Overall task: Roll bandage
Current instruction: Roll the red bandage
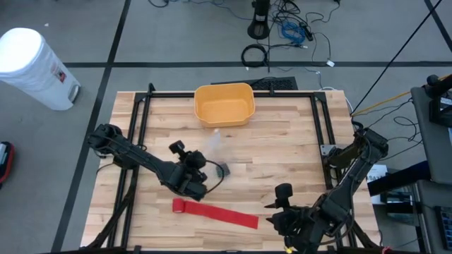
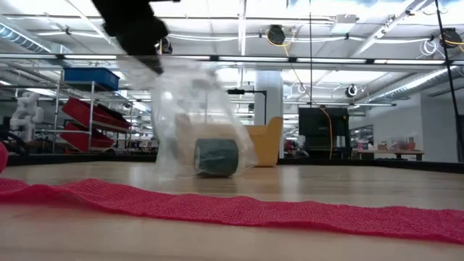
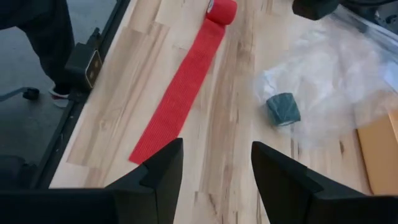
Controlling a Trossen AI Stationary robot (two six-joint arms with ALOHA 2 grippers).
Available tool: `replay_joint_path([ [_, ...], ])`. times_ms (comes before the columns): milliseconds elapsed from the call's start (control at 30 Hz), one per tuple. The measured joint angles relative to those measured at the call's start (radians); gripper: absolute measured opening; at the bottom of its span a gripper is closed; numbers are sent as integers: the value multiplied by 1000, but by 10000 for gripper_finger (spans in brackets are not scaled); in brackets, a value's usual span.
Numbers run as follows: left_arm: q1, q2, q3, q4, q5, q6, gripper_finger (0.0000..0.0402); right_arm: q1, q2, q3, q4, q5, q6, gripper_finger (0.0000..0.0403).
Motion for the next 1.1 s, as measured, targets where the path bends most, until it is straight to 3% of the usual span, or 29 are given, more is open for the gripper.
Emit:
replay_joint_path([
  [167, -1, 0, 0, -140, 162, -166, 1, 4, 0, 0, 0, 0, 3, 175],
  [433, -1, 0, 0, -283, 201, -363, 14, 3, 0, 0, 1, 0, 4, 175],
  [767, -10, 0, 0, -282, 236, -383, 131, 3, 0, 0, 1, 0, -1, 175],
  [1100, -84, 1, 14, -302, 309, -417, 146, 3, 0, 0, 1, -1, -4, 175],
])
